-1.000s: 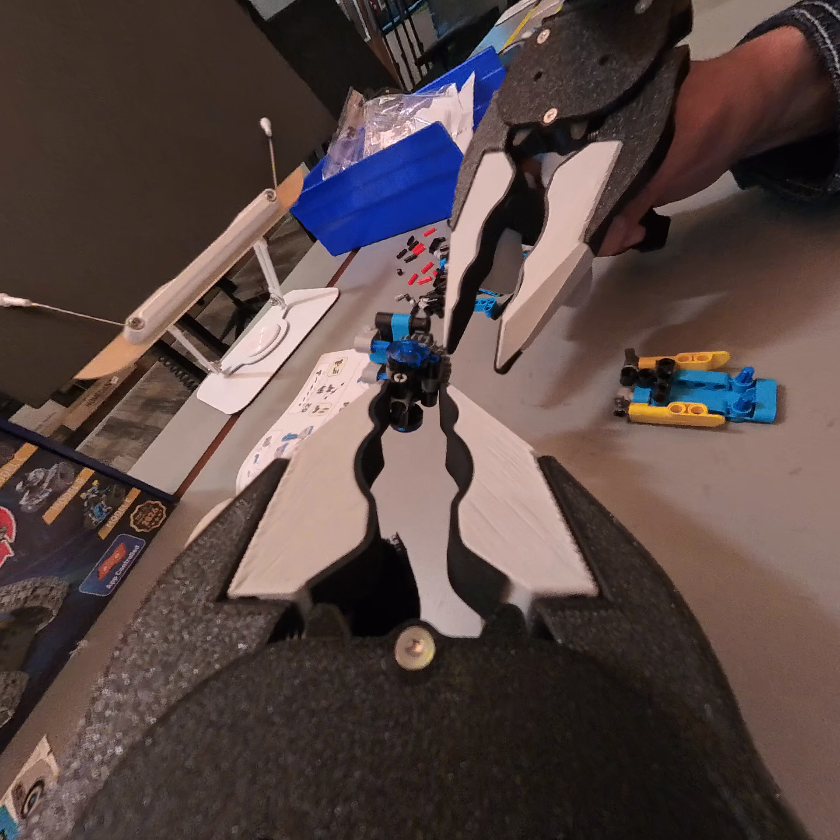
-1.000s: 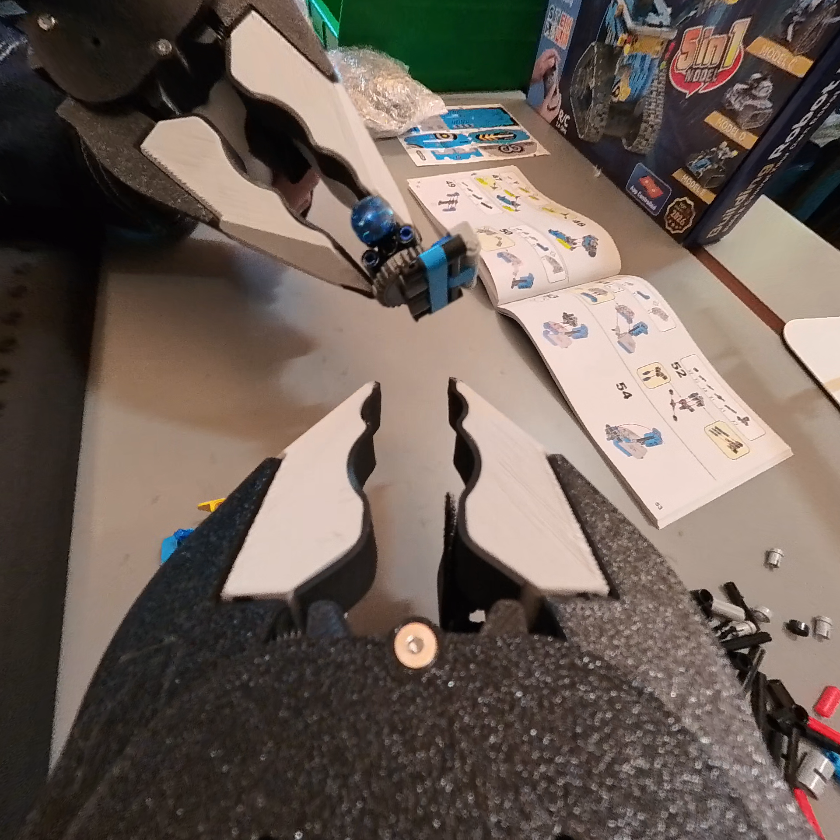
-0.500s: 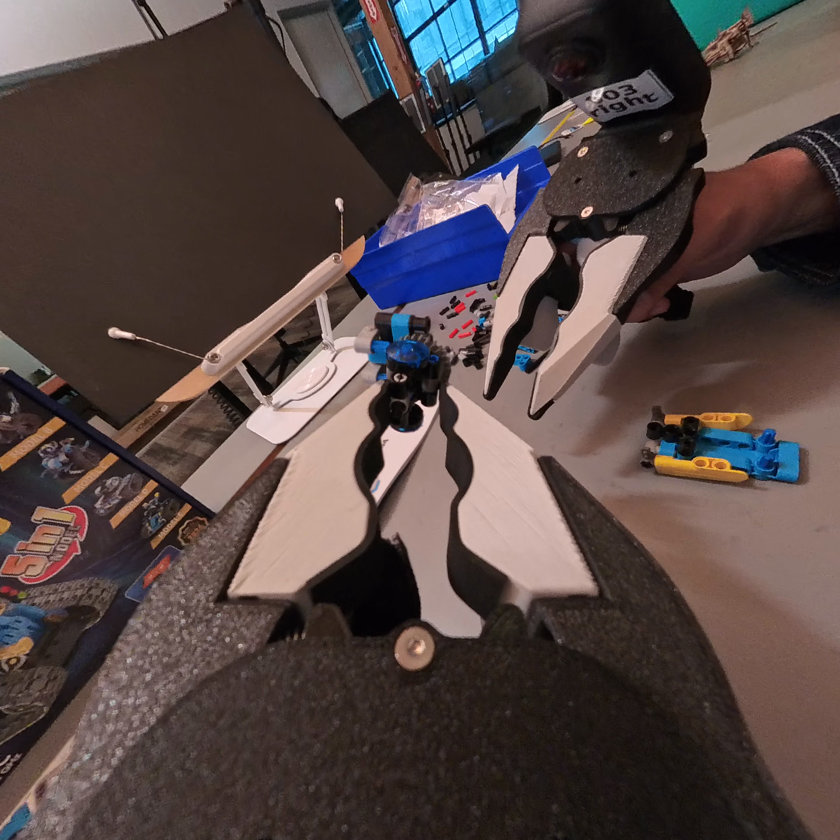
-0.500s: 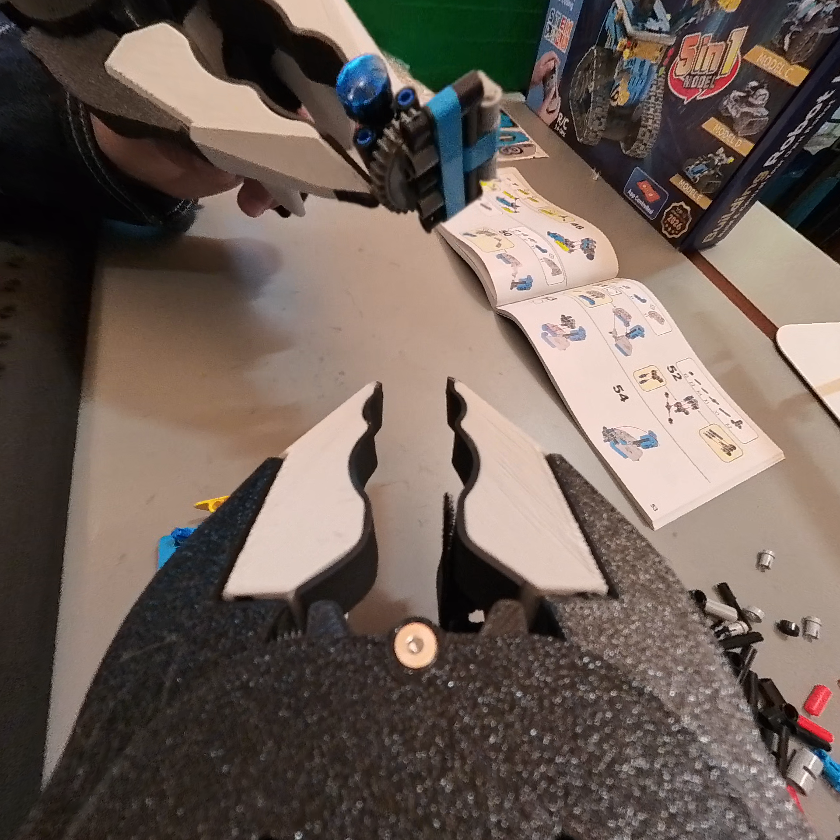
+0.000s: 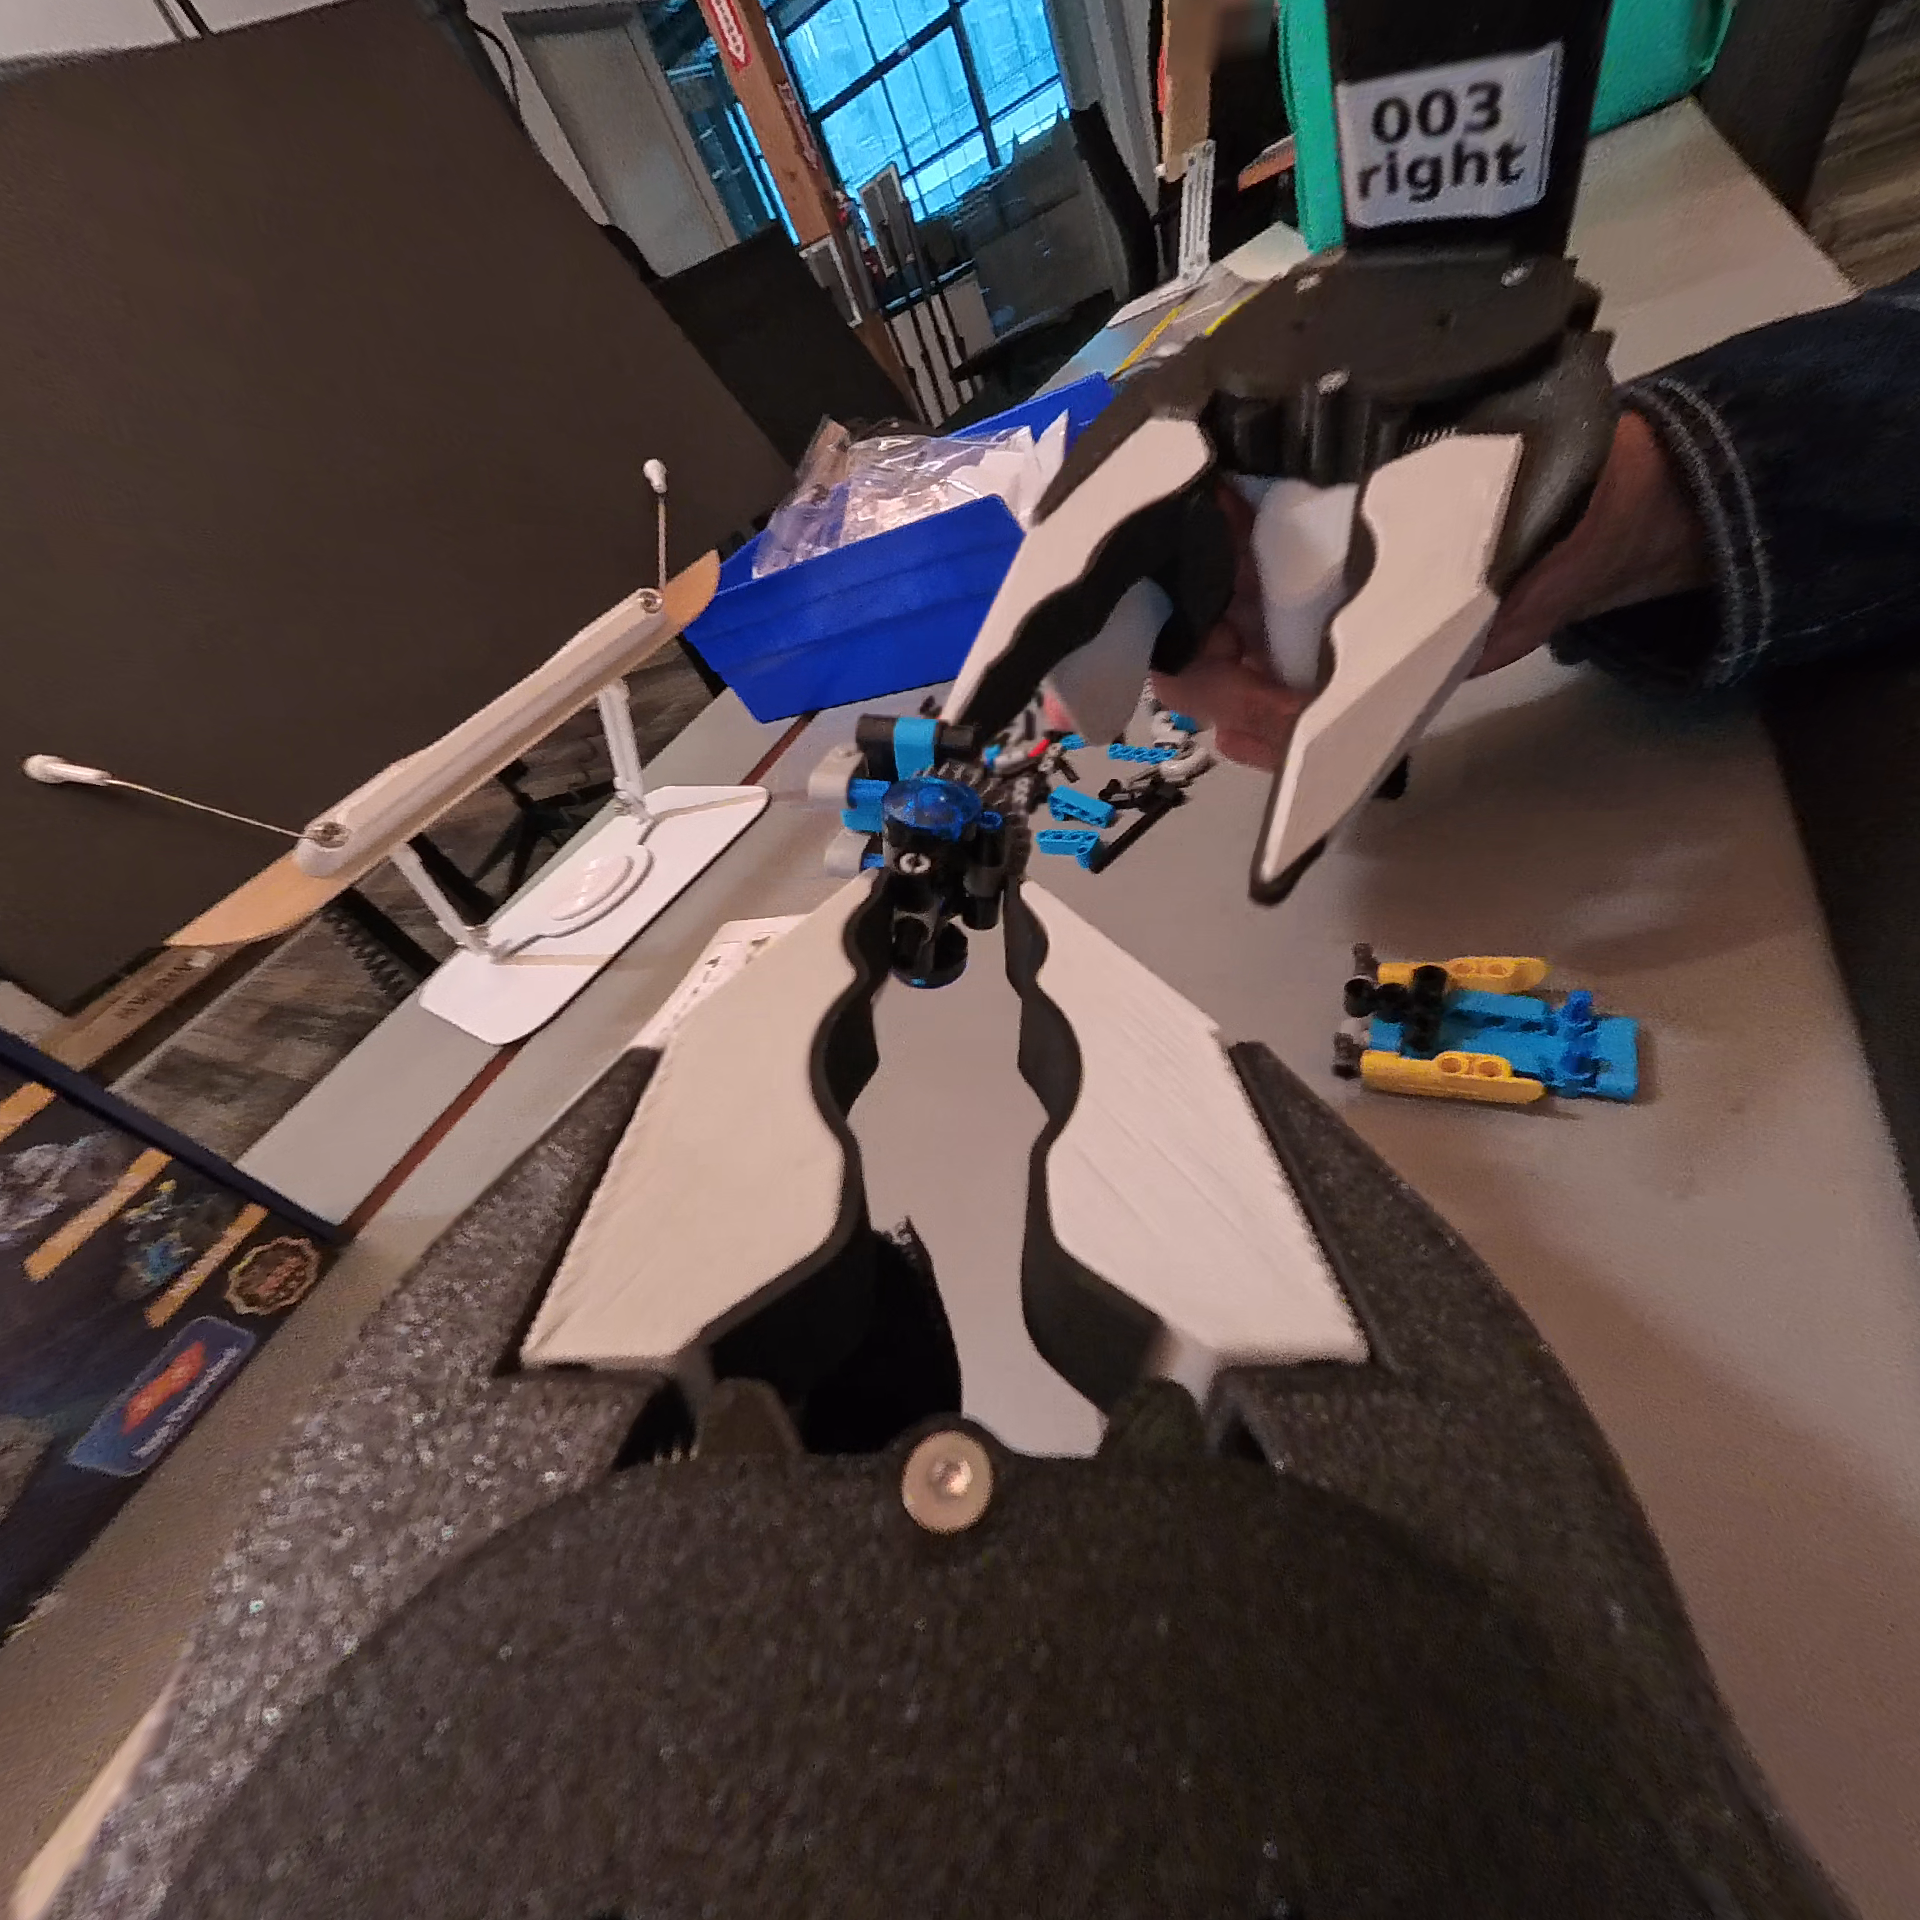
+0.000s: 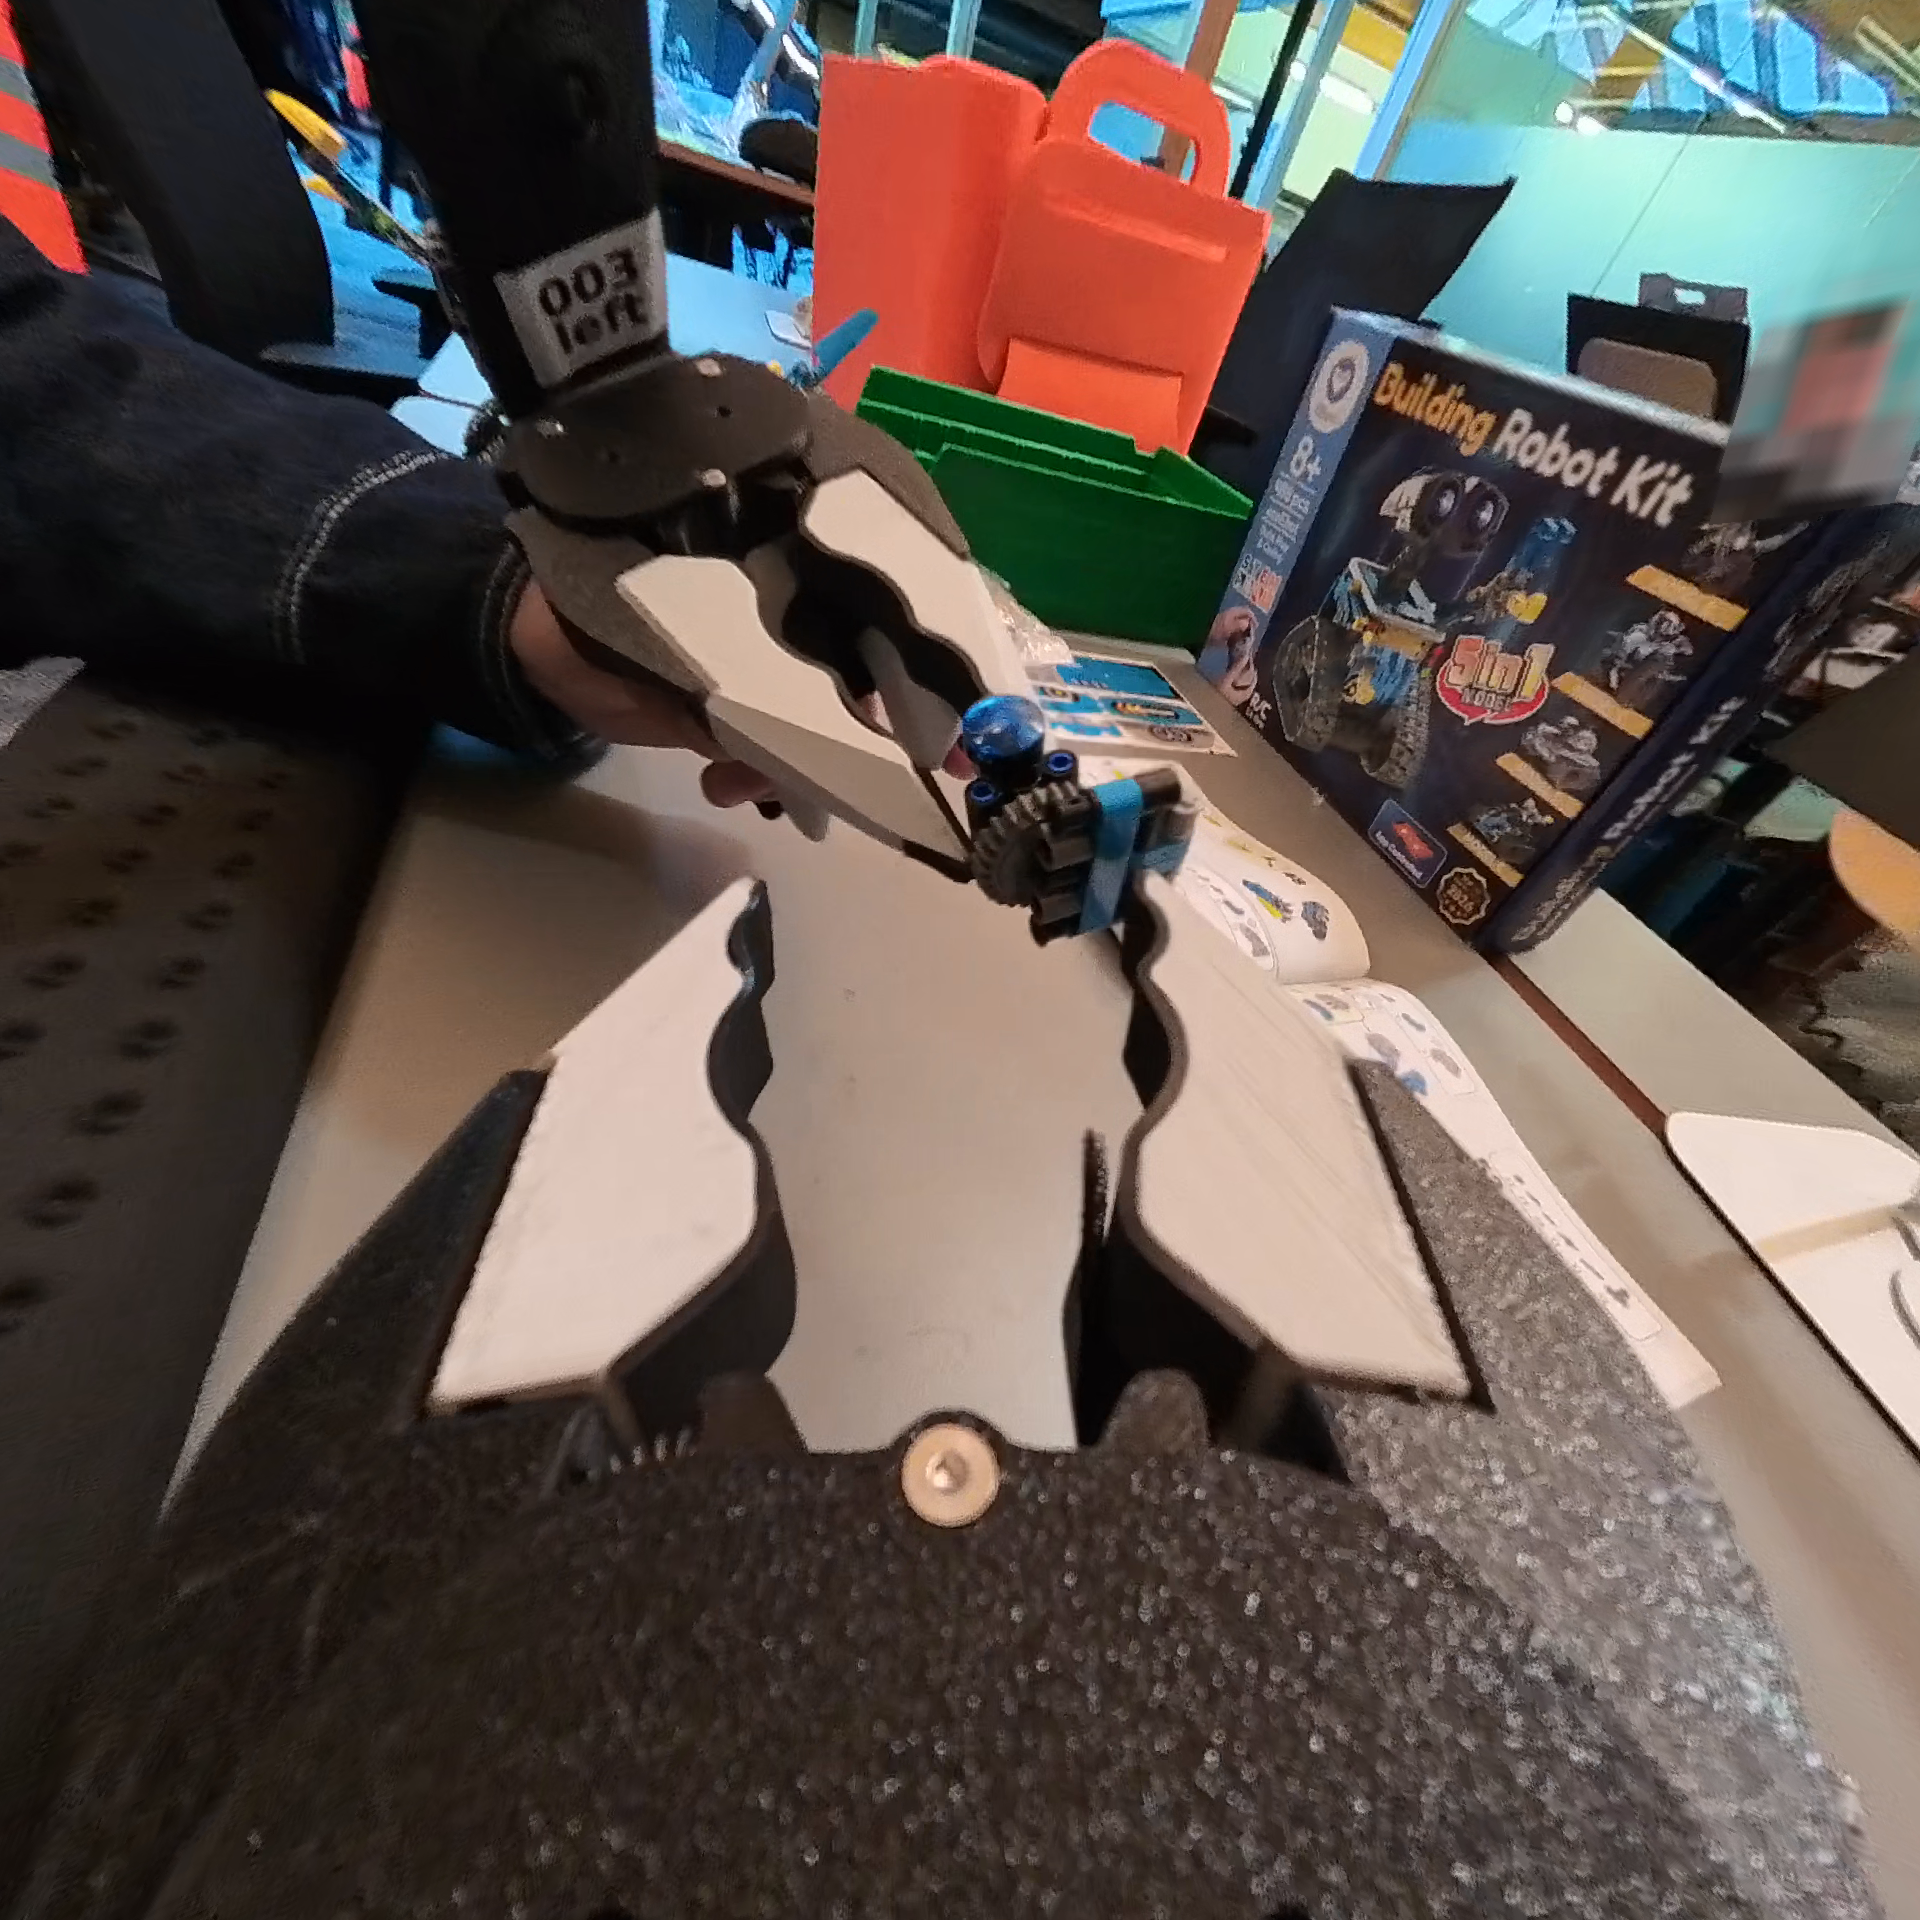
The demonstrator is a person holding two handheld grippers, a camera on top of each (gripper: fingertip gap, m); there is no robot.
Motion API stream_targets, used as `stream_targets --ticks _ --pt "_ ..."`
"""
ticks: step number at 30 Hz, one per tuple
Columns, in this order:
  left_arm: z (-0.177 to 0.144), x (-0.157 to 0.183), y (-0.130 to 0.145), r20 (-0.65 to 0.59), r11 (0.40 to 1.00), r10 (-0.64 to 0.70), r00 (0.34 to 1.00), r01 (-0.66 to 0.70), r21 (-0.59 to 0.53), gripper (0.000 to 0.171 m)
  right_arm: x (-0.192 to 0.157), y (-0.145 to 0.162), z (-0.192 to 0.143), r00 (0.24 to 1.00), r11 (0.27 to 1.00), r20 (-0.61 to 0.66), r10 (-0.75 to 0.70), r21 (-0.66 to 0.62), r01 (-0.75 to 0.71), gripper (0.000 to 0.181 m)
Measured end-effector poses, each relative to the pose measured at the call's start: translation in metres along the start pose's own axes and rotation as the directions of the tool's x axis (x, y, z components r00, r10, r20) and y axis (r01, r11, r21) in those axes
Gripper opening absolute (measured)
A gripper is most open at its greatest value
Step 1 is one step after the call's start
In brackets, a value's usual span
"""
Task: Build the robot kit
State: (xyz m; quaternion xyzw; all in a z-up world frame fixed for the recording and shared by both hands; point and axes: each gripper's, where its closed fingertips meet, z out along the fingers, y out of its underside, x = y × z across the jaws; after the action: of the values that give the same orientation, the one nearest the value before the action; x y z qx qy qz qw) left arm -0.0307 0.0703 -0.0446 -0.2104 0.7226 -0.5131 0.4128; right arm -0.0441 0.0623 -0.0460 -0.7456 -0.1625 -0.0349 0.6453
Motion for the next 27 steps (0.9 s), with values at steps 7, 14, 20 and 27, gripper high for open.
stream_targets --ticks 7,14,20,27 --pt "-0.002 0.004 -0.003 -0.112 0.978 -0.204 0.973 0.208 0.027 0.021 -0.003 0.001 0.002 1.0 1.0 0.005 0.014 -0.004 -0.014 0.07" --pt "0.003 0.006 0.005 -0.086 0.989 -0.147 0.985 0.146 -0.02 0.02 0.01 0.003 -0.001 0.998 0.999 -0.054 0.031 -0.026 -0.032 0.045" --pt "0.005 -0.006 0.011 0.136 0.958 0.271 0.953 -0.254 -0.129 0.02 0.016 0.007 0.001 0.948 0.949 0.013 0.317 -0.014 -0.316 0.043" --pt "0.007 -0.004 0.013 0.197 0.827 0.554 0.809 -0.507 -0.245 0.02 0.02 0.009 0.01 0.907 0.907 -0.015 0.421 0.007 -0.421 0.045"
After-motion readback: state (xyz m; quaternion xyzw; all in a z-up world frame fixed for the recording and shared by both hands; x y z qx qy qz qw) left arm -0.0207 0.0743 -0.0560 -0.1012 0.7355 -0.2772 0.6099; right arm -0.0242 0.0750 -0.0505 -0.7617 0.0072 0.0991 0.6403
